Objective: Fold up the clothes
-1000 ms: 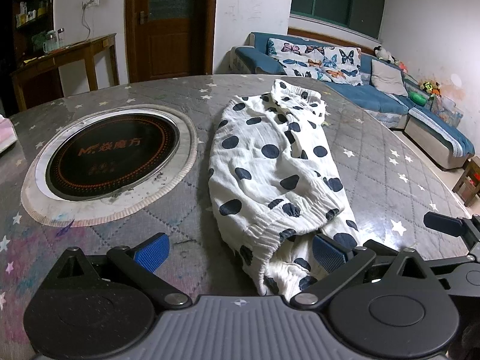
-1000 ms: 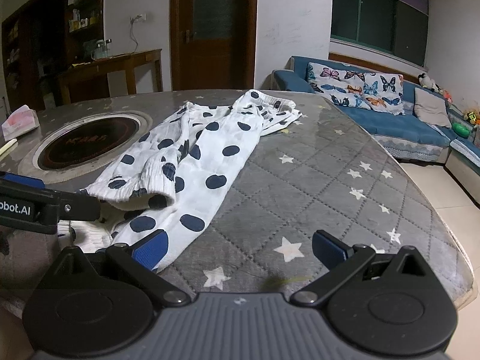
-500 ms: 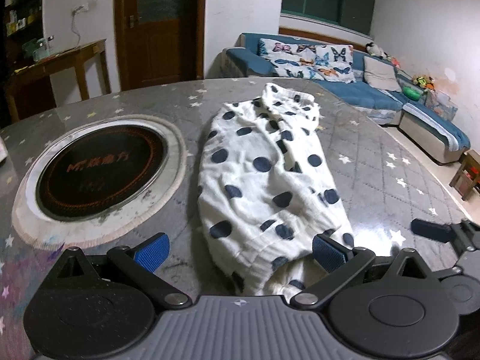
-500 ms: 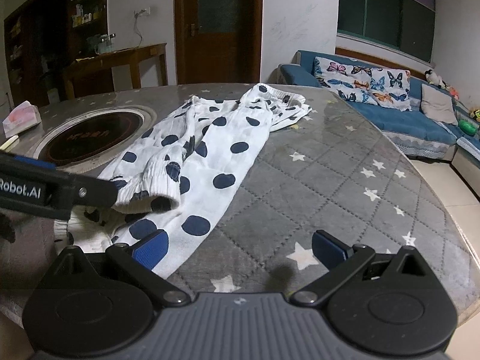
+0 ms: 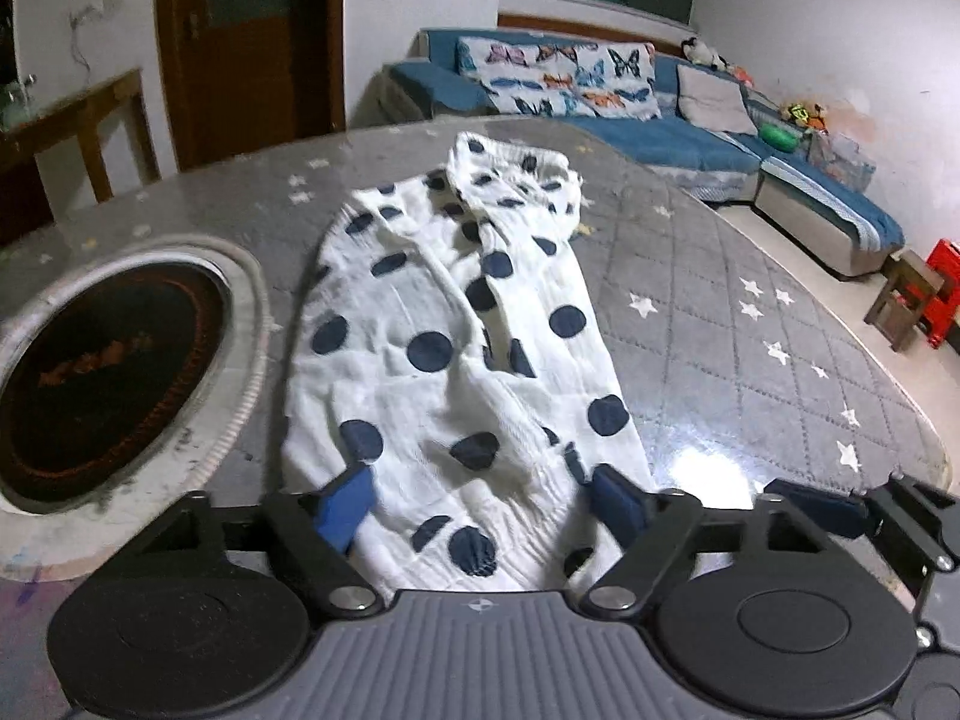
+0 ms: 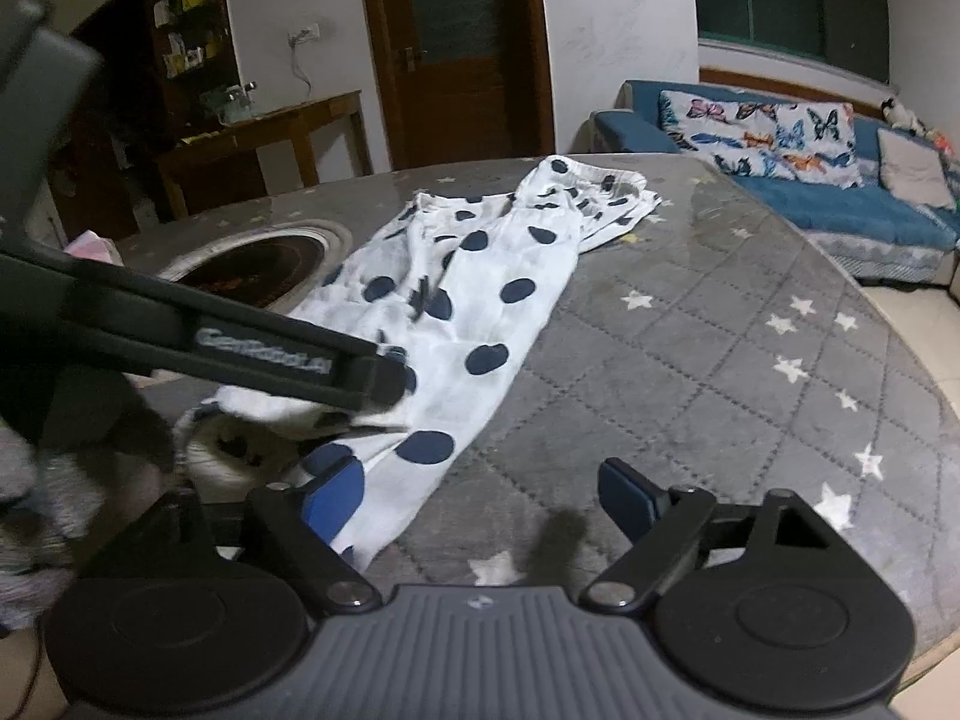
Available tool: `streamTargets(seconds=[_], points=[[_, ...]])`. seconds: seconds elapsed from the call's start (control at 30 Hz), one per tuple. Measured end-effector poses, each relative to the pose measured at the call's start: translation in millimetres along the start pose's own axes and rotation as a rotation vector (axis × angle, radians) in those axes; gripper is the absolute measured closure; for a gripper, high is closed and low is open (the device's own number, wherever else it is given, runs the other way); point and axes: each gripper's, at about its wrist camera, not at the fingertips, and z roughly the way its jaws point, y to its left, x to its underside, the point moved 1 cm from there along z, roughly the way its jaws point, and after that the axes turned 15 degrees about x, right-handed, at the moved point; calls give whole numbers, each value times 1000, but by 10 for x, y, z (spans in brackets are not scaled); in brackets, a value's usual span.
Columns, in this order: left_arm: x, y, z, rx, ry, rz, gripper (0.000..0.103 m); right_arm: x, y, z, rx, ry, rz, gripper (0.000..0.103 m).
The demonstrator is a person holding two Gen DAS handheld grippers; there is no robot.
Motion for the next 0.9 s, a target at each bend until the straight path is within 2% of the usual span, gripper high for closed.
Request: streamTargets(seconds=[0.03,0.1,0.17,0.23,0.33,0.43,0.53,0.6,0.67,0.7,0.8,0.9], points=[[-2,27,11,18,3,-10,41,-8,0,1,-14,2,6,19],[-2,65,6,49,-1,-17,51,-23,14,-14,-35,-1,8,21],[-2,106,-39,71,-15,-27,56,-38,38,-31,-55,-7,3,23],[1,161,-99,91,-29,-44,65,-46,73,-32,-78,-5,-4,25],[9,248,-191,109,-50,-73,70,-35,150,-11,-102,8,-22,29],[17,335,-283,126,-71,-103,71,-22,196,30,-125,25,-20,36],[21,409,-385,124,-93,-120,73,-18,214,64,-150,37,-14,49],[24,468,-454,115,-109,-133,74,-26,218,89,-174,50,-2,66],[37,560,-546,101,-131,-157,75,-38,189,94,-175,52,6,74],[45,610,-594,93,-142,-170,76,-44,161,89,-175,52,16,82],[77,759,-743,69,-175,-209,78,-73,60,67,-194,57,52,95],[161,893,-899,40,-196,-241,80,-101,-32,16,-191,49,52,99]])
